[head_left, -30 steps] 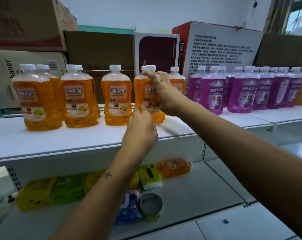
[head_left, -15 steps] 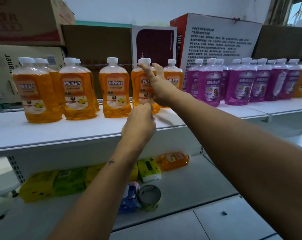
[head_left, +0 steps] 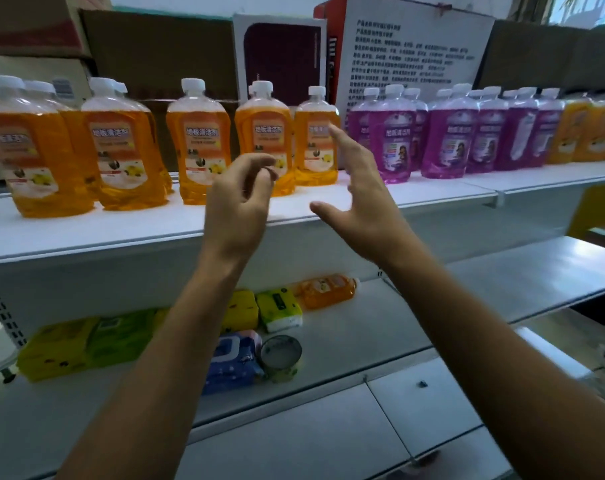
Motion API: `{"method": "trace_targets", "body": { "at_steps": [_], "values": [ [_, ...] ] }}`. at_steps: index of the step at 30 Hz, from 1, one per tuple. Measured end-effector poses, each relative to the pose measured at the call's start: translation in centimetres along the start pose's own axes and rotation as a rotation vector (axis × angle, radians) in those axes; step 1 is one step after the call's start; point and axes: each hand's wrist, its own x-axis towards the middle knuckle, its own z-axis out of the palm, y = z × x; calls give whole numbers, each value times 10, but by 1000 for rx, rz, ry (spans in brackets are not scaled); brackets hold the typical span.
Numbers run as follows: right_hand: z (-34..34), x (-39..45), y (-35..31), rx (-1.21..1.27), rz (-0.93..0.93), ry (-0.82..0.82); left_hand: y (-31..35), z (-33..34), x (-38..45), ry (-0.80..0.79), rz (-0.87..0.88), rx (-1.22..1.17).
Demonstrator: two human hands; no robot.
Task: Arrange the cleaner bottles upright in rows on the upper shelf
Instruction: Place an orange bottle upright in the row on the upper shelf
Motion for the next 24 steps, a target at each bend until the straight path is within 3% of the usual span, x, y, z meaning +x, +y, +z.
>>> {"method": "trace_targets", "body": {
  "at_steps": [2, 5, 15, 24],
  "values": [
    [-11, -44, 4, 96, 90, 29, 11, -3, -35, 57, -11, -195],
    [-16, -105, 19, 188, 286, 14, 12, 5, -95, 12, -80, -315],
    [10, -233, 83, 375, 849, 53, -46, 69, -195, -222, -549, -395],
    [51, -208, 168, 442, 916, -86, -98, 111, -181, -329, -674, -220]
  ]
}}
